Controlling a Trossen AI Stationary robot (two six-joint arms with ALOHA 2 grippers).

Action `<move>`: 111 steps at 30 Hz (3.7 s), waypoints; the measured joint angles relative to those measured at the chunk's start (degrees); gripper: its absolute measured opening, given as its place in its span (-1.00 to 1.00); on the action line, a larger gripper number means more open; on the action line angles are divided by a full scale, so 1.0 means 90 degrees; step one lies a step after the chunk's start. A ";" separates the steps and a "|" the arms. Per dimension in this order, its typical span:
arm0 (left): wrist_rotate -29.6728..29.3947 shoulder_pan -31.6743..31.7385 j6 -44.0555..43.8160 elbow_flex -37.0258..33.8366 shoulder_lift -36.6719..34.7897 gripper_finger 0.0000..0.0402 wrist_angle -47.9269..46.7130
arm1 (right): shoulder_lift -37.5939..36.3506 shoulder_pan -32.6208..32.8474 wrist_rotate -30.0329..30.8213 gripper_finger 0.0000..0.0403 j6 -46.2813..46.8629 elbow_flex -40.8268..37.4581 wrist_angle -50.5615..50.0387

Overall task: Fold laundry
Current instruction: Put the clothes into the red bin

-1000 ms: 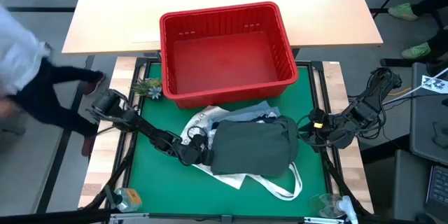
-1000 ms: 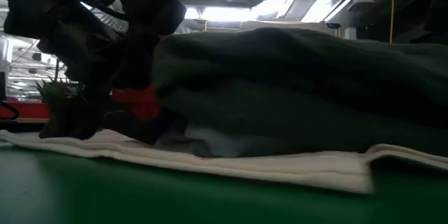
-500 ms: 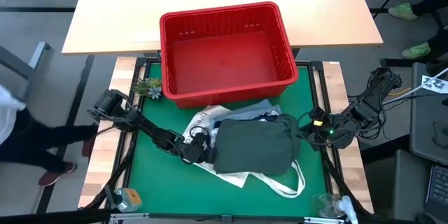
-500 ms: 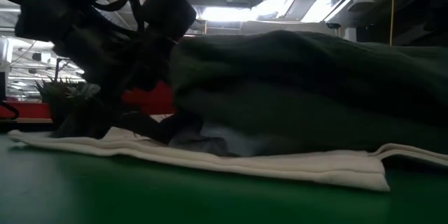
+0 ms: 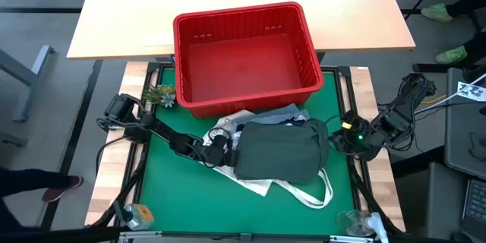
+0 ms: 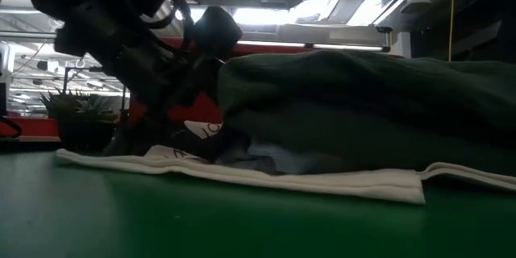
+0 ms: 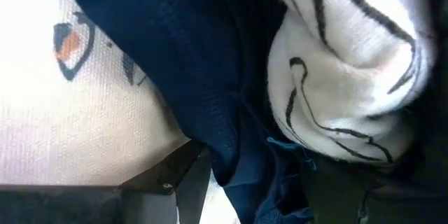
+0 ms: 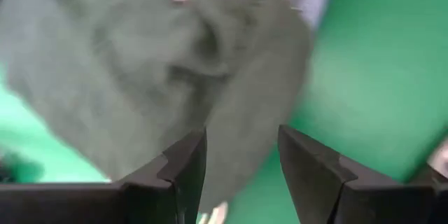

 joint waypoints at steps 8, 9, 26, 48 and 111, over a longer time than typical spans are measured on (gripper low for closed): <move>0.0801 0.0457 0.0273 0.0000 -0.0005 -0.02 -0.0132 | -0.0292 0.0000 -0.0418 -0.12 0.0920 0.0000 -0.0625; 0.0930 0.0516 0.0284 0.0000 -0.0005 -0.02 -0.0137 | -0.0314 0.0000 -0.0415 -0.12 0.0922 0.0000 -0.0583; 0.2123 0.1009 0.0633 -0.0005 -0.0004 -0.02 -0.0179 | -0.0310 0.0002 -0.0311 -0.12 0.1528 -0.0202 -0.0563; 0.2551 0.1089 0.0932 -0.0010 0.0000 -0.02 -0.0140 | 0.1652 -0.1720 -0.1289 -0.12 -0.0463 -0.0219 0.1583; 0.2472 0.0763 0.0931 -0.0797 -0.0753 -0.02 -0.0439 | 0.2040 -0.5585 -0.4618 -0.12 -0.4303 -0.2225 0.4472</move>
